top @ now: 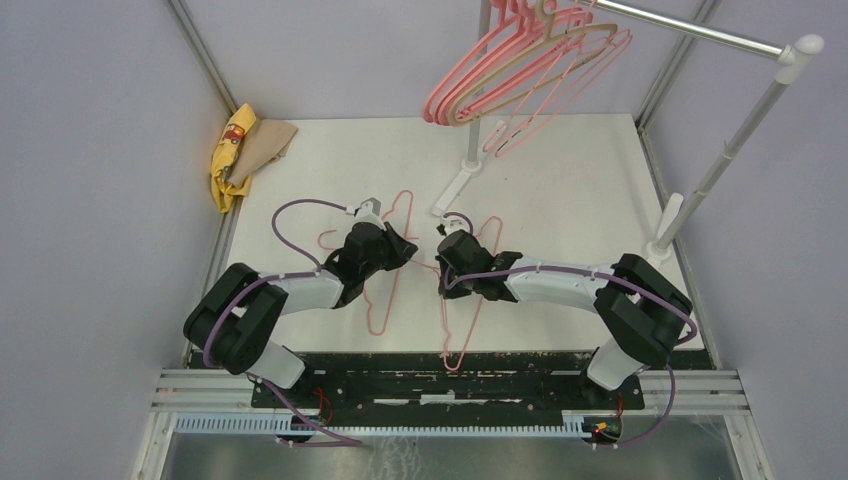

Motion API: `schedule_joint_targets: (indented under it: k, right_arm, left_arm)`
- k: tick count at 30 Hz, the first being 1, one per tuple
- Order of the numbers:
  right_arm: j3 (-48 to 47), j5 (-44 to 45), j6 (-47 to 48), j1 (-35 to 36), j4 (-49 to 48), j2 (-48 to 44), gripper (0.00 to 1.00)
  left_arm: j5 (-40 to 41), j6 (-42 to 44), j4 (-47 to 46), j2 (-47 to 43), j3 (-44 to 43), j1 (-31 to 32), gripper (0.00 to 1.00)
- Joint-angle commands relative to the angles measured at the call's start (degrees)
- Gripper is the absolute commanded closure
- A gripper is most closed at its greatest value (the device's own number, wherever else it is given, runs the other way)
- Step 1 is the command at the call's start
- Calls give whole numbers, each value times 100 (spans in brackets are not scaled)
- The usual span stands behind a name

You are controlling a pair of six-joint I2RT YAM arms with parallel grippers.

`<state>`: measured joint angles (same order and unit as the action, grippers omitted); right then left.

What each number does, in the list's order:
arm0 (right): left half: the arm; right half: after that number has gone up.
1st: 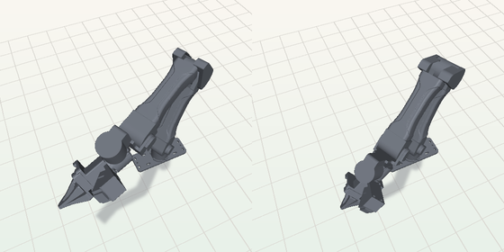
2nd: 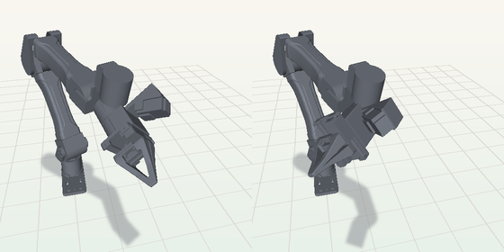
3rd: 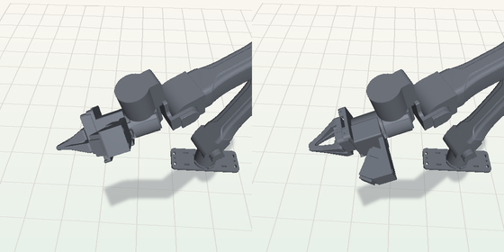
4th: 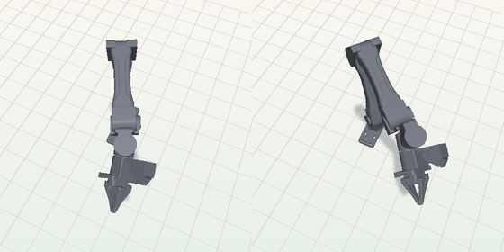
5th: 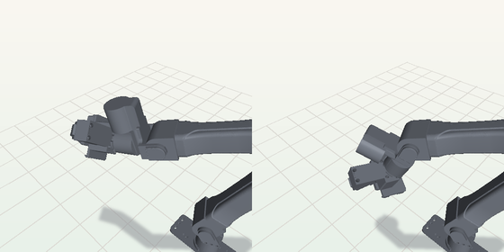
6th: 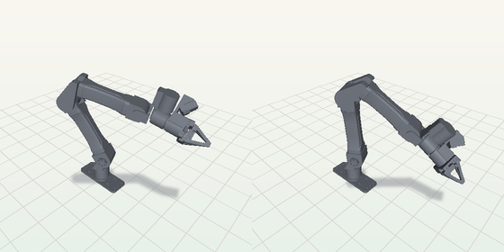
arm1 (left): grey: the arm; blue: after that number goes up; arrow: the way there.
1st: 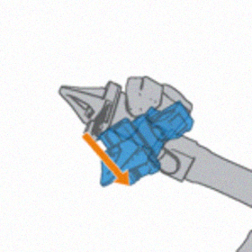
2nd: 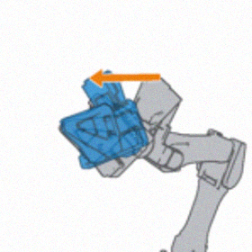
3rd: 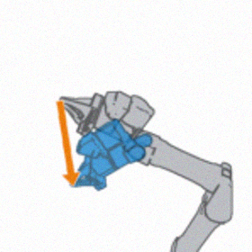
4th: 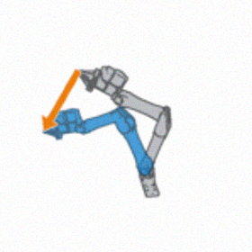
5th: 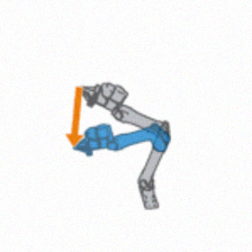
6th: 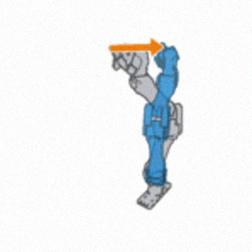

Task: Organize the hangers

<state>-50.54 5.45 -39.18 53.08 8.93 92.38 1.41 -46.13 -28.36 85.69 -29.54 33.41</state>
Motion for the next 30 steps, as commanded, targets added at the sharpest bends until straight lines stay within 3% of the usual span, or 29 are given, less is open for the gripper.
schedule_joint_targets:
  k: [1, 8, 11, 15, 23, 30]
  right_arm:
    - [-314, 70, 54, 36, -125, -256, 99]
    - [-349, 289, 95, 36, 196, -425, 98]
    - [-456, 666, -2, 63, 762, -664, 72]
    - [-652, 1498, -49, 339, 1665, -1125, 55]
    - [-1342, 2675, -376, 1294, 2803, -941, 41]
    - [-1512, 3651, -1065, 1906, 3202, -346, 32]
  left_arm:
    - [-580, -101, -460, 144, -215, 87, 97]
    - [-265, -131, -194, -217, -140, 102, 97]
    - [117, -130, 351, -528, -242, 145, 97]
    - [772, -125, 1095, -982, -464, 295, 97]
    - [2152, -300, 2986, -1060, -1720, 871, 97]
    - [2234, -549, 3570, -993, -2343, 1050, 97]
